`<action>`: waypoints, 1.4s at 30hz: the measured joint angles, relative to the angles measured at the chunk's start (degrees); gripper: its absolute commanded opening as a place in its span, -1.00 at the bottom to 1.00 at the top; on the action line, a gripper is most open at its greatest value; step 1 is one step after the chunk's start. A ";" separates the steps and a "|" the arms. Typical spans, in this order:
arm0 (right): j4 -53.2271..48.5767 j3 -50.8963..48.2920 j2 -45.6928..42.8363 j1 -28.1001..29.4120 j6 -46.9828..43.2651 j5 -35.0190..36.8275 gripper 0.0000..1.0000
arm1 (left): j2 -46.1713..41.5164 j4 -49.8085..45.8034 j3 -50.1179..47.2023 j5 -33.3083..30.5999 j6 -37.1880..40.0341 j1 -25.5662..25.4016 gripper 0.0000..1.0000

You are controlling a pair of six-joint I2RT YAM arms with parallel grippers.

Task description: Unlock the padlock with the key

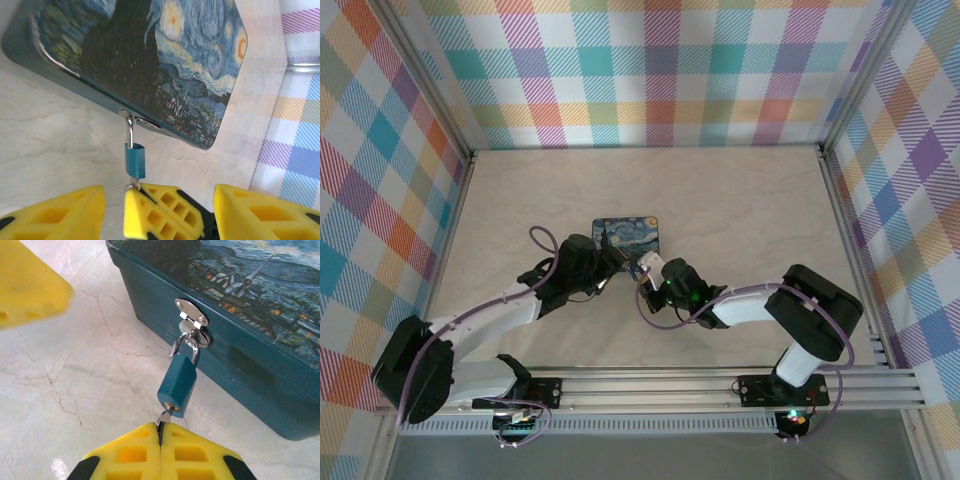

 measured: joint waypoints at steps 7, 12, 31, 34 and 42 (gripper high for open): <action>-0.87 -0.31 -2.05 -5.90 6.47 -9.75 -1.00 | -1.79 -9.53 5.29 -0.09 9.94 8.55 0.74; -2.67 -0.17 -2.32 -10.38 12.55 -17.86 -1.00 | 4.81 -11.26 10.60 2.34 16.90 14.10 0.82; -7.45 2.84 2.03 -19.45 29.07 -32.76 -1.00 | 25.05 -5.68 18.18 10.49 24.63 16.02 0.89; -7.61 2.84 2.36 -20.00 29.94 -33.57 -0.99 | 25.07 -5.42 17.92 10.12 24.70 16.02 0.88; -8.87 3.93 4.07 -20.55 30.77 -35.32 -0.78 | 25.83 -2.95 15.63 10.03 24.65 16.04 0.88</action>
